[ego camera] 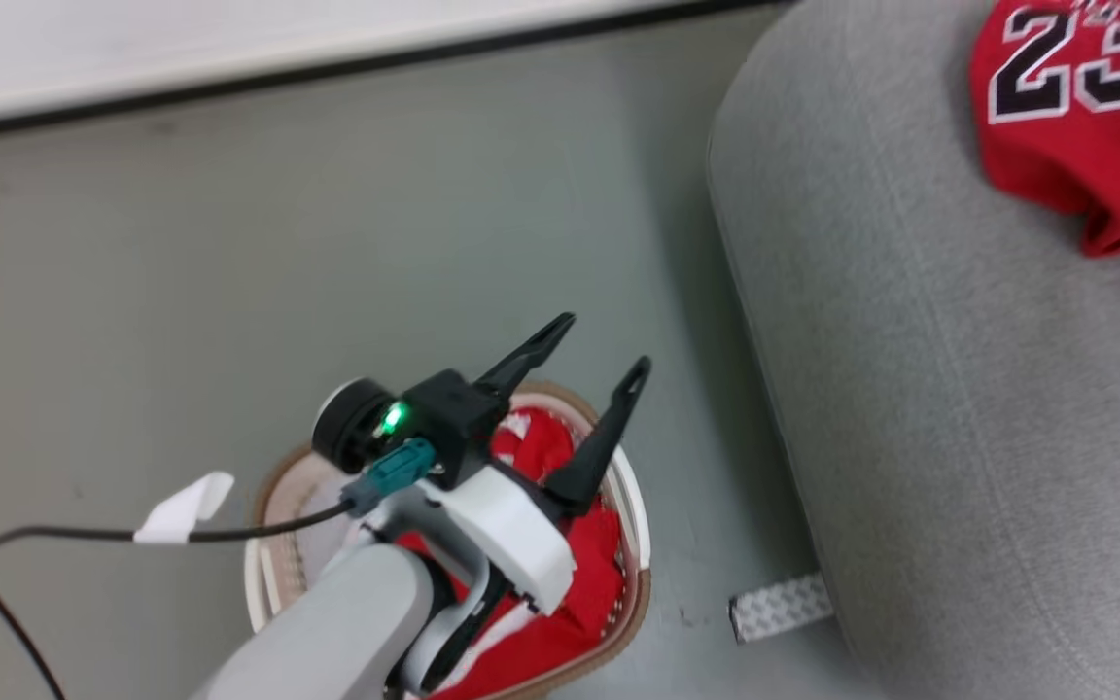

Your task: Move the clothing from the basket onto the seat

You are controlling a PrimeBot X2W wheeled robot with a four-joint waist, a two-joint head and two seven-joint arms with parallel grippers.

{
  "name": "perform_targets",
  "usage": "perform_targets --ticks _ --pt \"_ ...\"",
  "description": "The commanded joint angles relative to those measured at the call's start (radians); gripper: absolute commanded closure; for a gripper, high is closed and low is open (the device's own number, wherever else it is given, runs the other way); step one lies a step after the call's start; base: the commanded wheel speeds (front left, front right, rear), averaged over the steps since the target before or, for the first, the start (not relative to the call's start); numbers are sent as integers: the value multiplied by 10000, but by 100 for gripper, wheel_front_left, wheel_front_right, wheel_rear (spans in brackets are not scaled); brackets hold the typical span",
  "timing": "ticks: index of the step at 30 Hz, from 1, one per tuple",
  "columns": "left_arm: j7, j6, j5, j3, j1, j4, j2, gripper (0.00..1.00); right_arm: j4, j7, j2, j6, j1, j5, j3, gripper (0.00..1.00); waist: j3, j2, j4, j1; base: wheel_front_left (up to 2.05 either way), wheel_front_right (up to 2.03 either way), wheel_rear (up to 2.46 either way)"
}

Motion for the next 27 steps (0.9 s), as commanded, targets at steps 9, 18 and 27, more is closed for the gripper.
perform_targets --ticks 9,18,27 --pt "-1289 764 -735 680 1612 1090 -166 0 -3653 276 179 -25 3119 230 907 0 -2929 0 1192 0 0 0 0" --pt "-2201 1440 -1163 1500 2940 1883 -71 0 -5250 730 954 -25 5446 33 1431 0 -4255 0 2202 0 0 0 0" --pt "-2435 1746 -790 2347 4122 2096 -150 0 -4844 398 1632 -25 7112 218 2233 0 -4820 0 2824 0 0 0 0"
